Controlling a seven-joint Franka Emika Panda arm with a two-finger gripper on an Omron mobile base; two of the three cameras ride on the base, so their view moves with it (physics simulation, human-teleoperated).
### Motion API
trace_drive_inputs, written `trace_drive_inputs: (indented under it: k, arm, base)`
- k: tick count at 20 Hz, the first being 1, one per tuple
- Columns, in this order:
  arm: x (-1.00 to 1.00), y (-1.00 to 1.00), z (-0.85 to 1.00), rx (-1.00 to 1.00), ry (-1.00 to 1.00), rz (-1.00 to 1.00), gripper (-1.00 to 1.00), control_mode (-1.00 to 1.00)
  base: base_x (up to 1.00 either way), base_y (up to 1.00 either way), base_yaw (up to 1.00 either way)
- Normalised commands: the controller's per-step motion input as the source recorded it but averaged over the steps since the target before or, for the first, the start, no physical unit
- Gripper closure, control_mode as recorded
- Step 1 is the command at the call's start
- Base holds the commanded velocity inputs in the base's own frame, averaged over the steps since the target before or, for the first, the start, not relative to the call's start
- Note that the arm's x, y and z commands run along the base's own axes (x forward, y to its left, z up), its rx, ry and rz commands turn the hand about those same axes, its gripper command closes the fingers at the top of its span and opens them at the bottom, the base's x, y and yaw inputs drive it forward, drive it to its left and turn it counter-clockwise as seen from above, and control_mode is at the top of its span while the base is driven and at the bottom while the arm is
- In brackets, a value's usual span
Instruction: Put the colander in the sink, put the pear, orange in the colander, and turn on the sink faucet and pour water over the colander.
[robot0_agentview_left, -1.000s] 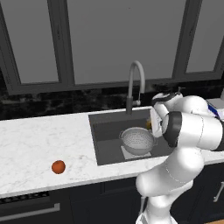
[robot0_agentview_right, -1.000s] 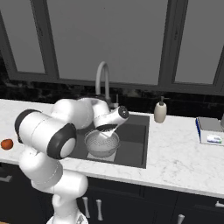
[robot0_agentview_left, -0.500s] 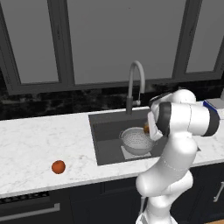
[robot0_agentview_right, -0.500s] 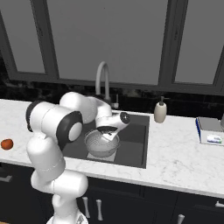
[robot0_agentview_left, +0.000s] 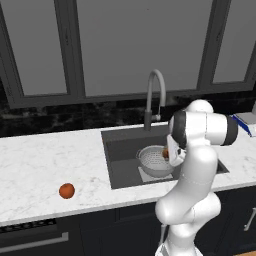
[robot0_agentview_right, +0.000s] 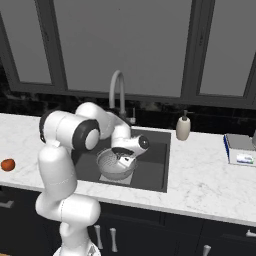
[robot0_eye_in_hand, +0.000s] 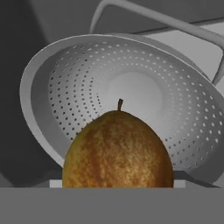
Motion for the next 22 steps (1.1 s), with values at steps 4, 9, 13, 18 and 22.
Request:
trace_drive_inputs:
  k: [4, 9, 13, 18, 22]
  arm:
    - [0.19, 0.00, -0.33, 0.00, 0.00, 0.00, 1.00, -1.00]
    - [0.25, 0.00, -0.38, 0.00, 0.00, 0.00, 1.00, -1.00]
    - [0.18, 0.00, -0.39, 0.00, 0.01, 0.00, 1.00, -1.00]
    - [0.08, 0.00, -0.34, 0.00, 0.00, 0.00, -1.00, -1.00]
    - [0.06, 0.00, -0.32, 0.00, 0.00, 0.00, -1.00, -1.00]
  base:
    - [0.00, 0.00, 0.00]
    - [0.00, 0.00, 0.00]
    - [0.00, 0.00, 0.00]
    - [0.00, 0.00, 0.00]
    - [0.00, 0.00, 0.00]
